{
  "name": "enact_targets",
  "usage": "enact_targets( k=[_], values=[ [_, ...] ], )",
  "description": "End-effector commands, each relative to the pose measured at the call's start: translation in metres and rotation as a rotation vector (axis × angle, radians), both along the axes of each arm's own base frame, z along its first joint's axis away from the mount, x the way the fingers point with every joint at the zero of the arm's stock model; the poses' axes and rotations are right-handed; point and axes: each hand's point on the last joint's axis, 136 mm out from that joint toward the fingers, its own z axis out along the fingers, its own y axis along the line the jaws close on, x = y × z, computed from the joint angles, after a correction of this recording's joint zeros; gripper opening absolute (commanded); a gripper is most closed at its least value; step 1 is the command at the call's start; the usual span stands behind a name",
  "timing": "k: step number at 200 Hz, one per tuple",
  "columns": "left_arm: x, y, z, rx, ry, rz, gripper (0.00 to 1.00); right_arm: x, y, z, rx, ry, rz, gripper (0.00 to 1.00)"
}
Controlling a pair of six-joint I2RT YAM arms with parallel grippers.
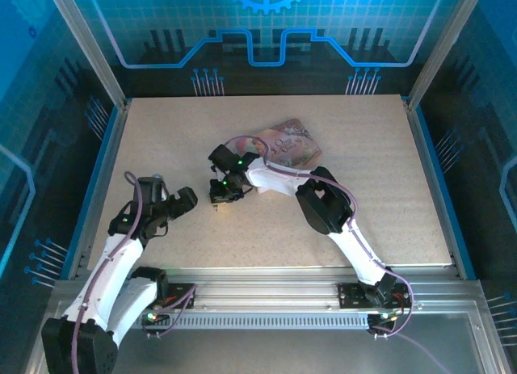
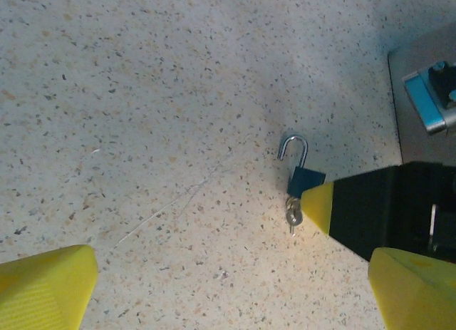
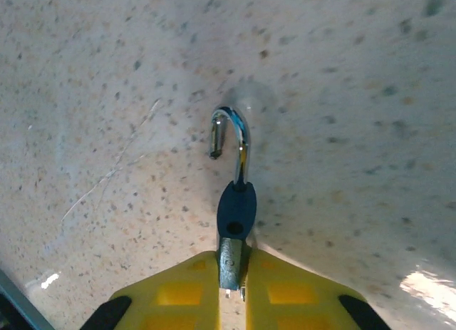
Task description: Unlock the padlock with the key
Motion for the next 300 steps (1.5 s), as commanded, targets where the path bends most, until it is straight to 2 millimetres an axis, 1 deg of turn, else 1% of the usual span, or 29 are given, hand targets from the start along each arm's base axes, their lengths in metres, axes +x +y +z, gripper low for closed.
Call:
enact_targets(
  k=[1, 13, 29, 47, 63, 67, 69, 71, 91, 105, 122, 137, 157, 173, 189, 209, 233, 249, 265, 275, 277, 278, 282, 300],
  values=[
    [0.0, -0.005, -0.003, -0.009, -0.006, -0.044, 0.99, -0.004, -0.012, -0.015, -0.08, 0.017, 0.025, 0.2],
    [0.0, -0.006, -0.002, -0.012, -0.011, -0.049, 0.99, -0.001, -0.013, -0.009, -0.085, -0.002, 0.03, 0.3],
    [-0.001, -0.007, -0.002, -0.016, -0.016, -0.057, 0.99, 0.003, -0.014, 0.001, -0.092, -0.035, 0.039, 0.38],
    [-0.002, -0.008, -0.001, -0.021, -0.022, -0.064, 0.99, 0.009, -0.015, 0.019, -0.097, -0.08, 0.047, 0.4],
    [-0.002, -0.01, 0.002, -0.027, -0.028, -0.074, 0.99, 0.013, -0.016, 0.04, -0.09, -0.127, 0.054, 0.4],
    [-0.002, -0.011, 0.003, -0.028, -0.032, -0.079, 0.99, 0.013, -0.017, 0.04, -0.097, -0.133, 0.057, 0.4],
    [-0.002, -0.011, 0.003, -0.029, -0.033, -0.08, 0.99, 0.014, -0.017, 0.052, -0.083, -0.15, 0.055, 0.4],
    [-0.002, -0.011, 0.004, -0.029, -0.035, -0.082, 0.99, 0.013, -0.016, 0.056, -0.079, -0.16, 0.057, 0.4],
    [-0.002, -0.014, 0.01, -0.033, -0.054, -0.105, 0.99, 0.013, -0.02, 0.091, -0.062, -0.247, 0.074, 0.41],
    [-0.002, -0.017, 0.019, -0.038, -0.077, -0.119, 0.99, 0.009, -0.024, 0.116, -0.049, -0.321, 0.096, 0.42],
    [0.0, -0.022, 0.033, -0.058, -0.105, -0.144, 0.99, 0.002, -0.034, 0.145, -0.035, -0.413, 0.111, 0.44],
    [0.002, -0.03, 0.046, -0.088, -0.123, -0.181, 0.99, -0.005, -0.05, 0.168, -0.027, -0.494, 0.106, 0.45],
    [0.006, -0.043, 0.062, -0.143, -0.134, -0.226, 0.99, -0.013, -0.079, 0.193, -0.02, -0.597, 0.079, 0.49],
    [0.009, -0.052, 0.069, -0.174, -0.117, -0.248, 0.99, -0.019, -0.106, 0.21, -0.02, -0.684, 0.048, 0.55],
    [0.013, -0.064, 0.074, -0.174, -0.109, -0.272, 0.99, -0.023, -0.137, 0.224, -0.032, -0.777, 0.015, 0.65],
    [0.019, -0.085, 0.078, -0.145, -0.131, -0.32, 0.99, -0.025, -0.177, 0.233, -0.077, -0.871, -0.032, 0.75],
    [0.028, -0.108, 0.082, -0.074, -0.191, -0.388, 0.99, -0.023, -0.229, 0.233, -0.153, -0.929, -0.118, 0.84],
    [0.035, -0.118, 0.083, -0.001, -0.234, -0.435, 0.99, -0.021, -0.266, 0.231, -0.2, -0.949, -0.205, 0.85],
    [0.047, -0.116, 0.079, 0.092, -0.282, -0.454, 0.99, -0.023, -0.303, 0.228, -0.231, -0.971, -0.305, 0.86],
    [0.055, -0.113, 0.077, 0.166, -0.324, -0.476, 0.99, -0.025, -0.326, 0.225, -0.241, -0.994, -0.386, 0.94],
    [0.057, -0.112, 0.078, 0.184, -0.335, -0.48, 0.99, -0.025, -0.331, 0.227, -0.237, -1.004, -0.408, 0.96],
    [0.058, -0.112, 0.077, 0.194, -0.34, -0.482, 0.99, -0.025, -0.334, 0.223, -0.246, -1.0, -0.413, 0.97],
    [0.061, -0.111, 0.077, 0.225, -0.356, -0.491, 0.99, -0.026, -0.345, 0.22, -0.253, -1.011, -0.453, 1.0],
    [0.073, -0.104, 0.08, 0.379, -0.438, -0.526, 0.99, -0.031, -0.386, 0.207, -0.282, -1.077, -0.596, 1.0]
  ],
)
